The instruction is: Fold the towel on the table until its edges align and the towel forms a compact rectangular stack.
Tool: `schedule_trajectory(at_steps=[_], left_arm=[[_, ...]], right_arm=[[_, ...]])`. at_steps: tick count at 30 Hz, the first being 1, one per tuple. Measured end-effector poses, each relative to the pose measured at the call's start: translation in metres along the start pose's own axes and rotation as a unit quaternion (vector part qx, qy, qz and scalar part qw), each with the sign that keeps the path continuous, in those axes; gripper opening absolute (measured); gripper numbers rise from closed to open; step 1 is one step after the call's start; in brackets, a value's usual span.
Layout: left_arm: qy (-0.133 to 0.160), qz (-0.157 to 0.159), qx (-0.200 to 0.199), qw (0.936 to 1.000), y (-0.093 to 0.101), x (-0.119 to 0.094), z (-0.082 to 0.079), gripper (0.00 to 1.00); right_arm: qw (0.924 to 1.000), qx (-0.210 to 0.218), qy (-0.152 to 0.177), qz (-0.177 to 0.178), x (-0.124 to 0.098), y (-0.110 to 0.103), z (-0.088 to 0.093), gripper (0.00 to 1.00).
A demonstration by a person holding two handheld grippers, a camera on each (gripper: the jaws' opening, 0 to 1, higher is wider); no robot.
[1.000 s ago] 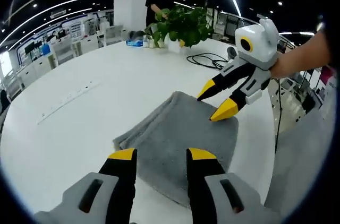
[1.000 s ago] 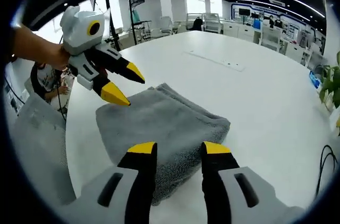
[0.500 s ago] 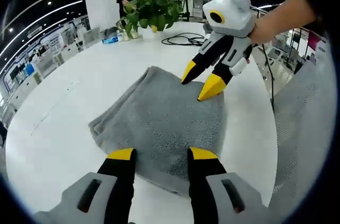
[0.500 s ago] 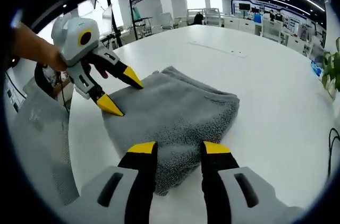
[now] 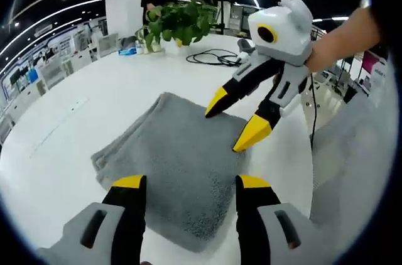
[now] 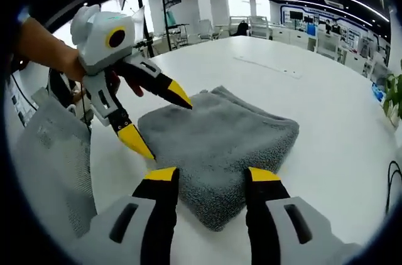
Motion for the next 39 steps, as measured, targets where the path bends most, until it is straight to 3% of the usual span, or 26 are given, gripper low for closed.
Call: schedule_trajectory(at_steps=[3,7,9,12,15,18,20,24,29,32,35,37,39], left_arm=[[-0.006,-0.004,0.043,0.999,0.0,0.004,0.007,0.59],[0.009,-0.007,0.016,0.9998,-0.001,-0.004,0.0,0.59],[0.051,-0.016,-0.018,0.9984,-0.004,-0.015,-0.009,0.58],[0.065,-0.037,-0.039,0.9964,-0.013,-0.027,-0.011,0.55],[0.026,-0.047,-0.029,0.9981,-0.018,-0.023,0.003,0.55],[0.014,-0.048,-0.02,0.9985,-0.016,-0.019,0.009,0.55],[-0.005,-0.044,0.017,0.9989,-0.013,-0.014,0.015,0.56],[-0.004,-0.046,0.032,0.9984,-0.01,-0.014,0.009,0.55],[0.025,-0.064,0.017,0.9975,-0.016,-0.03,0.004,0.51],[0.012,-0.072,-0.007,0.9973,-0.019,-0.035,0.016,0.45],[0.01,-0.083,-0.028,0.9961,-0.022,-0.036,0.022,0.46],[-0.004,-0.088,-0.023,0.9958,-0.024,-0.034,0.026,0.46],[0.0,-0.087,-0.023,0.996,-0.024,-0.034,0.025,0.47]], right_arm=[[1.0,-0.003,-0.002,0.003,0.0,-0.003,0.005,0.42],[1.0,0.003,0.001,0.007,-0.004,-0.004,0.0,0.43],[0.9996,0.017,0.02,0.005,-0.01,-0.002,-0.007,0.42],[0.9994,0.018,0.026,0.011,-0.014,0.004,-0.01,0.41],[0.9998,0.012,0.01,0.011,-0.011,0.003,-0.004,0.42],[0.9999,-0.003,0.003,0.013,-0.01,0.0,0.001,0.42],[0.9998,-0.013,-0.011,0.012,-0.008,-0.001,0.008,0.42],[0.9997,-0.013,-0.01,0.016,-0.012,-0.003,0.006,0.42],[0.9988,0.023,0.03,0.03,-0.024,0.005,-0.01,0.38],[0.9987,0.027,0.026,0.035,-0.02,0.011,-0.009,0.37],[0.9986,0.024,0.018,0.044,-0.016,0.015,-0.009,0.36],[0.9984,0.029,0.004,0.049,-0.012,0.018,-0.005,0.35],[0.9982,0.037,-0.006,0.046,-0.009,0.019,0.0,0.35]])
Point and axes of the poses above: the point that each gripper's makers call its tool centre point, and the gripper's own axes: x roughly forward along the fingers, y roughly to its right, z roughly out of its underside, the point moved 6 cm from there along -x, roughly backward along the fingers, and after that the axes turned 9 degrees about x, right-handed, at the moved point
